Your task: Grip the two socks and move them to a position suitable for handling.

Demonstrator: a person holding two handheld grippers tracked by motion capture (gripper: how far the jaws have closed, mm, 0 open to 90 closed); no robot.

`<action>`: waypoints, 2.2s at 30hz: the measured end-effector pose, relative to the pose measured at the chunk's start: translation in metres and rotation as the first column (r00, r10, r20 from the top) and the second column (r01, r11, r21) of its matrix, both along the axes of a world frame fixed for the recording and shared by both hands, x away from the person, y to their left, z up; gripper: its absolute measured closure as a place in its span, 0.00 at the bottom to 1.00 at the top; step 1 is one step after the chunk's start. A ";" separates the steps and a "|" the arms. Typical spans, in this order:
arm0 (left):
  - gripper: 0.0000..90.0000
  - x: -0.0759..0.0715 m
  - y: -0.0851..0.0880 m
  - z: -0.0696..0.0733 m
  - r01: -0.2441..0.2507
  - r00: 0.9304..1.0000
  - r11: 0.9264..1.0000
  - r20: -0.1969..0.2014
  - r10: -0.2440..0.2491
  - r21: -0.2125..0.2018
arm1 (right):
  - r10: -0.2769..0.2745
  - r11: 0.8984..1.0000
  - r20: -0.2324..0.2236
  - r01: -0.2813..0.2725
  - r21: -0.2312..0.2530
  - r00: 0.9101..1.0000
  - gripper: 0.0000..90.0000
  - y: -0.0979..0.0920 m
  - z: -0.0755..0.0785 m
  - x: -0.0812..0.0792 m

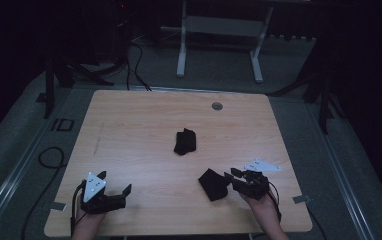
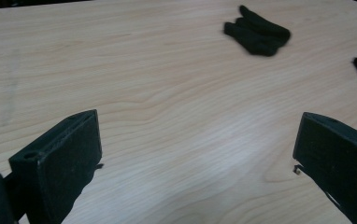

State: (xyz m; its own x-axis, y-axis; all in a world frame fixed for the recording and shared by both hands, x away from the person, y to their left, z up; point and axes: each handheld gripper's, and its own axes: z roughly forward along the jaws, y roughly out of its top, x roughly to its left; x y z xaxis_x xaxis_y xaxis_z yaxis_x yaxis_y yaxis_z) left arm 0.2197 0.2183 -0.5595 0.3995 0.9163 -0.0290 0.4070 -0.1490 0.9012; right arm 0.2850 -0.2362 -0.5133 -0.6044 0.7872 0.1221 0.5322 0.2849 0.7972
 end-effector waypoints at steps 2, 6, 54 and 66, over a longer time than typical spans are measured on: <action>0.02 0.001 -0.003 0.000 0.008 1.000 1.000 0.001 -0.008 0.000 | 0.082 0.997 -0.048 -0.082 -0.004 0.996 0.58 0.004 -0.003 0.005; 0.02 0.002 -0.004 -0.001 0.014 1.000 1.000 0.001 -0.014 -0.004 | 0.226 0.962 0.018 -0.220 -0.159 0.974 0.77 0.026 -0.010 0.011; 0.27 0.023 -0.200 0.003 0.489 0.868 0.849 -0.211 -0.450 0.201 | 0.254 0.958 -0.040 -0.257 -0.129 0.966 0.68 0.062 -0.011 -0.007; 0.96 0.033 -0.168 0.007 0.383 0.903 0.920 -0.247 -0.353 0.087 | 0.303 0.938 -0.029 -0.303 -0.166 0.953 0.67 0.077 -0.016 -0.006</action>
